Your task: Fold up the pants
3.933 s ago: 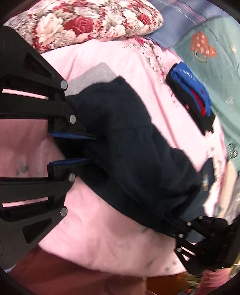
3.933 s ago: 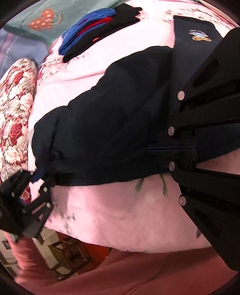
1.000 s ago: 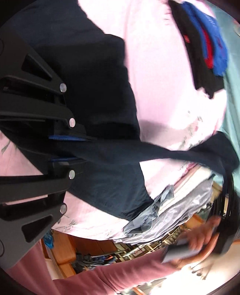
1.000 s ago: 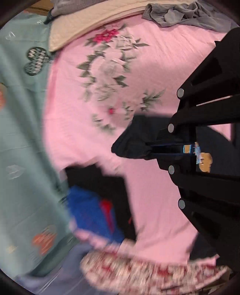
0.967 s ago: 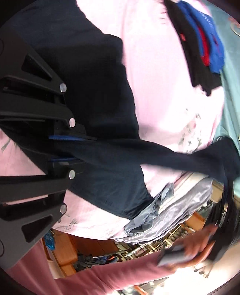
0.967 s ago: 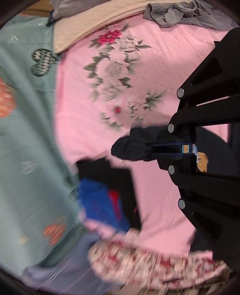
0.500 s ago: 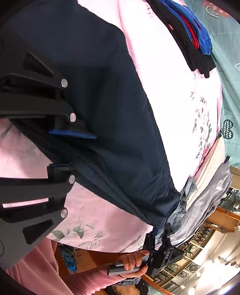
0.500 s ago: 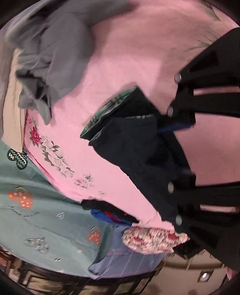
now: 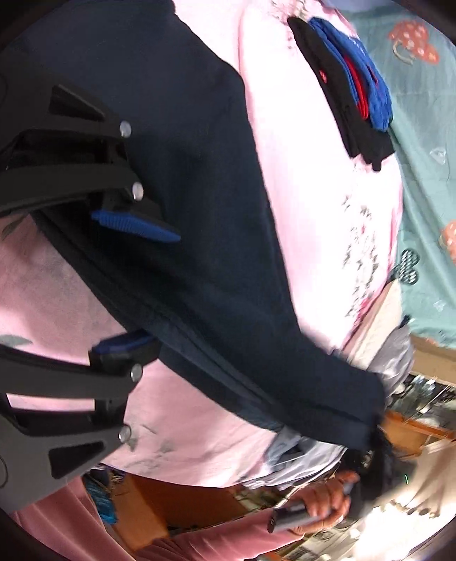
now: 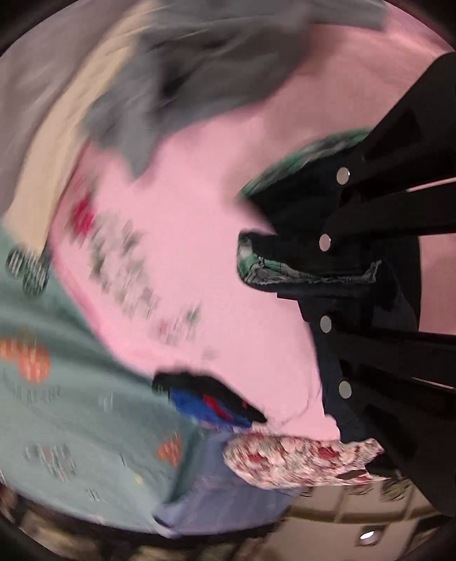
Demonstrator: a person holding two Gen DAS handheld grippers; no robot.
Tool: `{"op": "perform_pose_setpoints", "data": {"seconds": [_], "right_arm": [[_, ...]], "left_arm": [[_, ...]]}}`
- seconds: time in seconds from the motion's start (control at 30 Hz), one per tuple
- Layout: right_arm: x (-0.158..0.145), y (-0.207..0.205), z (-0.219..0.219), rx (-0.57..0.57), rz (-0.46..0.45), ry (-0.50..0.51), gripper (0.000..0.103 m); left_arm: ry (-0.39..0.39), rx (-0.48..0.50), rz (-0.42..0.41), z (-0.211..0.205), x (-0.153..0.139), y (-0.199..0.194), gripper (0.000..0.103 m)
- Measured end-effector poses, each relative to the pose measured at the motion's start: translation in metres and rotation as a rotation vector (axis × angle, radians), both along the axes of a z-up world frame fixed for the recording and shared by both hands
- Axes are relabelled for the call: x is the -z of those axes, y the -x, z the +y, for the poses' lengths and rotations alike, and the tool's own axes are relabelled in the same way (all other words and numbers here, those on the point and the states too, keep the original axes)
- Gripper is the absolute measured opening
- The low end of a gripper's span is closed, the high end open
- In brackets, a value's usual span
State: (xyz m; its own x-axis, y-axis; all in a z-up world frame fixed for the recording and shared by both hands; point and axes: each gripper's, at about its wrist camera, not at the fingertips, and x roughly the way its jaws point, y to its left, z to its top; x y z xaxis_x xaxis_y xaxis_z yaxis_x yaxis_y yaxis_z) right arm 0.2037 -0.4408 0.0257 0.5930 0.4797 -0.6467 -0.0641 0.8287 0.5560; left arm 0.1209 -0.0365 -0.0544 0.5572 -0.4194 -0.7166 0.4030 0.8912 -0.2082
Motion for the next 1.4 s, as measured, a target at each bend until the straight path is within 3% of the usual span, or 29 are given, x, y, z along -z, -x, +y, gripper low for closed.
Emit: {"op": "perform_pose_setpoints", "data": {"seconds": [0.1, 0.17, 0.2, 0.27, 0.33, 0.4, 0.47, 0.57, 0.63, 0.67, 0.77, 0.8, 0.83, 0.9, 0.97, 1.03, 1.13, 1.2, 1.27, 1.4], "right_arm": [[-0.058, 0.021, 0.008, -0.093, -0.255, -0.057, 0.006], [-0.063, 0.038, -0.002, -0.115, -0.36, -0.117, 0.006], [-0.052, 0.041, -0.008, -0.101, -0.361, -0.122, 0.006], [-0.008, 0.037, -0.023, -0.026, -0.277, -0.05, 0.006], [0.048, 0.024, -0.034, 0.058, -0.104, 0.125, 0.006], [0.087, 0.018, -0.041, 0.08, 0.04, 0.161, 0.007], [0.08, 0.021, -0.051, 0.097, 0.019, 0.105, 0.009], [0.064, 0.025, -0.045, 0.09, 0.001, 0.214, 0.011], [0.064, 0.025, -0.044, 0.061, 0.024, 0.196, 0.012], [0.064, 0.026, -0.045, 0.042, 0.038, 0.163, 0.015], [0.066, 0.036, -0.047, -0.006, 0.073, 0.051, 0.041], [0.065, 0.037, -0.043, -0.012, 0.077, 0.045, 0.041], [0.064, 0.039, -0.041, -0.009, 0.08, 0.072, 0.04], [0.064, 0.041, -0.04, 0.036, 0.098, 0.213, 0.021], [0.064, 0.043, -0.043, 0.101, 0.11, 0.367, 0.024], [0.059, 0.048, -0.042, 0.149, 0.116, 0.362, 0.025], [0.029, 0.063, -0.002, 0.141, -0.02, 0.525, 0.026], [0.011, 0.074, 0.031, 0.069, -0.131, 0.543, 0.027], [0.003, 0.081, 0.062, -0.059, -0.194, 0.487, 0.027], [0.017, 0.084, 0.125, -0.324, -0.214, 0.416, 0.027]], "left_arm": [[-0.014, -0.021, -0.063, -0.004, -0.009, 0.01, 0.061], [-0.023, -0.001, -0.069, -0.009, -0.01, 0.015, 0.07], [-0.028, 0.006, -0.059, -0.011, -0.009, 0.016, 0.071], [-0.068, 0.021, -0.019, -0.015, -0.001, 0.015, 0.073], [-0.093, 0.048, 0.003, -0.017, 0.002, 0.016, 0.073], [-0.119, 0.064, -0.01, -0.019, 0.0, 0.02, 0.075], [-0.124, 0.072, -0.025, -0.017, -0.003, 0.025, 0.08], [-0.087, 0.054, -0.025, -0.008, -0.007, 0.026, 0.082], [-0.082, 0.034, -0.017, -0.005, -0.005, 0.024, 0.082], [-0.085, 0.025, -0.013, -0.004, -0.004, 0.024, 0.082], [-0.085, 0.027, 0.003, -0.005, -0.001, 0.022, 0.082], [-0.088, 0.03, 0.003, -0.005, 0.0, 0.023, 0.082], [-0.094, 0.034, 0.006, -0.005, 0.001, 0.023, 0.084], [-0.125, 0.039, 0.064, -0.008, 0.01, 0.017, 0.086], [-0.137, 0.054, 0.049, -0.011, 0.007, 0.02, 0.087], [-0.137, 0.073, 0.032, -0.012, 0.002, 0.025, 0.087], [-0.098, 0.051, 0.01, -0.004, -0.007, 0.03, 0.087], [-0.083, 0.026, 0.023, 0.004, -0.005, 0.029, 0.087], [-0.072, 0.021, 0.075, 0.009, 0.004, 0.027, 0.087], [-0.109, 0.046, 0.046, 0.008, 0.006, 0.039, 0.087]]}}
